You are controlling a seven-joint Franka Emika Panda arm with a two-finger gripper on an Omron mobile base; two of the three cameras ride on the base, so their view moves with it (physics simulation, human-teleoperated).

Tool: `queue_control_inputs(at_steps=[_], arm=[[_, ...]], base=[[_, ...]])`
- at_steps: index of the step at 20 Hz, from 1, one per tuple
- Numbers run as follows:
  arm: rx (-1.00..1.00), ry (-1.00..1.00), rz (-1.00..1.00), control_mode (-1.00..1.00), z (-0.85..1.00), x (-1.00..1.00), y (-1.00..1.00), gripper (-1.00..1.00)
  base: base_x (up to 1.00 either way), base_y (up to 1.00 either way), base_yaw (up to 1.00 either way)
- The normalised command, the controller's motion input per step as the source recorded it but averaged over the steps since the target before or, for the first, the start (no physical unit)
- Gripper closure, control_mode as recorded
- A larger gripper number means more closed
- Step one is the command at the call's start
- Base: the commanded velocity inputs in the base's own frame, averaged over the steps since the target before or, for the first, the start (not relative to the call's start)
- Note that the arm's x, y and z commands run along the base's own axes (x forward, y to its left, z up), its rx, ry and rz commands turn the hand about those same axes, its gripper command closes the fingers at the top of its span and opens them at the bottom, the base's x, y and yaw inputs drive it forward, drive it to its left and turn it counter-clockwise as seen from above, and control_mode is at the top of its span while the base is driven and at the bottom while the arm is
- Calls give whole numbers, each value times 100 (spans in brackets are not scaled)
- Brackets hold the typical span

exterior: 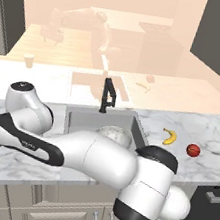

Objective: Remove the onion and banana from the sink. Then move the bowl and cup from the counter to the sink for washing.

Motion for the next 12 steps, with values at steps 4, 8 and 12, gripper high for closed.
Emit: queue_control_inputs(at_steps=[4,8,12], arm=[[0,1,0,-100,-9,9,16,-100],[0,0,0,-100,-7,7,17,-100],[0,0,0,-100,-5,10,19,-100]], base=[[0,0,0],[0,0,0],[0,0,0]])
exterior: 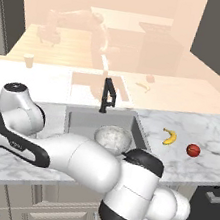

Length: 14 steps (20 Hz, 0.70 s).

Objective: Remove the onion and banana from the sink. Then move the bowl and cup from the counter to the sink for washing.

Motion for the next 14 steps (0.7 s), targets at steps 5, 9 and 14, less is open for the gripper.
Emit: queue_control_inputs(at_steps=[5,9,14], arm=[[0,1,0,-100,-8,9,19,-100],[0,4,0,-100,-12,8,13,-100],[0,7,0,-100,-13,9,9,-100]], base=[[0,0,0],[0,0,0],[0,0,0]])
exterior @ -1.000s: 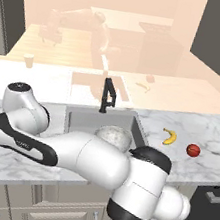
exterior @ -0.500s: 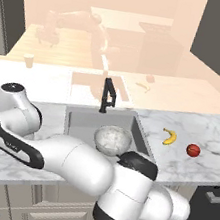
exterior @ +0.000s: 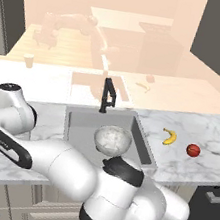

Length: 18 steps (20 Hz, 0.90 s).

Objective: Remove the onion and banana from the sink. Then move the bowl and cup from the counter to the sink for washing.

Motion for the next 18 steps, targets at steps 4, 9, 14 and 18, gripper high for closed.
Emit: queue_control_inputs(at_steps=[4,9,14,18], arm=[[0,8,0,-100,-14,9,4,-100],[0,3,0,-100,-10,9,5,-100],[0,0,0,-100,-7,7,13,-100],[0,0,0,-100,-5,2,17,-100]], base=[[0,0,0],[0,0,0],[0,0,0],[0,0,0]])
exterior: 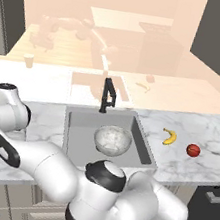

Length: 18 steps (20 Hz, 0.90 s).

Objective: Remove the onion and banana from the sink. Then move the bowl and cup from the counter to the sink for washing.

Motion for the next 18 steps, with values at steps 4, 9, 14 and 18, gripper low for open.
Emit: queue_control_inputs(at_steps=[4,9,14,18], arm=[[0,0,0,-100,-7,0,17,-100],[0,0,0,-100,-12,1,6,-100],[0,1,0,-100,-11,8,3,-100],[0,3,0,-100,-9,13,1,-100]], base=[[0,0,0],[0,0,0],[0,0,0],[0,0,0]])
